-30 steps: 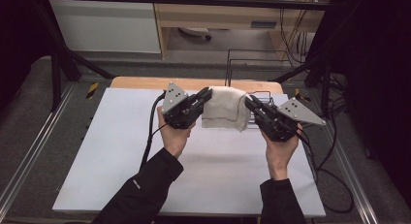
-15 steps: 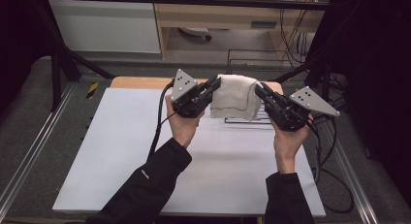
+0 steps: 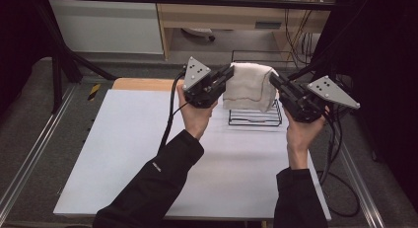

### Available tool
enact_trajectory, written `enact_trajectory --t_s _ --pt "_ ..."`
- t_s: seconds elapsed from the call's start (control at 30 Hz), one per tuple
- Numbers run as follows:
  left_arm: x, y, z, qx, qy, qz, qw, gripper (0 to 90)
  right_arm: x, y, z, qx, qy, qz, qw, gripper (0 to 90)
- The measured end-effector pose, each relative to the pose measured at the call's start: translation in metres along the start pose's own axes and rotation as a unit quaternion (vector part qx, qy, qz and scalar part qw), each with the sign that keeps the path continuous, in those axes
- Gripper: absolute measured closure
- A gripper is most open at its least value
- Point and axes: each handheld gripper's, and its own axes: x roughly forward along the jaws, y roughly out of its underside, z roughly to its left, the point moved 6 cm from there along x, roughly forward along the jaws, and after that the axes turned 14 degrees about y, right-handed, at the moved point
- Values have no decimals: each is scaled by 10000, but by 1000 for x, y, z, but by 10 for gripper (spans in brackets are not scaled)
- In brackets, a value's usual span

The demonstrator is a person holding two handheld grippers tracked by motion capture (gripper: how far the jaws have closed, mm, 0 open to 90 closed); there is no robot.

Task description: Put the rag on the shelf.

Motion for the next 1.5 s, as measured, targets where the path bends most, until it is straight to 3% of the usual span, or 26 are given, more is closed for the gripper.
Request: enact_trajectory --t_s 0.37,0.8,1.5 --pt "19 -13 3 19 7 -135 9999 837 5 -14 -14 59 136 -151 9998 821" --pt "34 -34 12 70 -52 -196 9998 837 23 -35 -24 14 228 -205 9995 821" --pt "65 -54 28 116 -152 -199 9996 838 54 -51 -48 125 369 -164 9991 821"
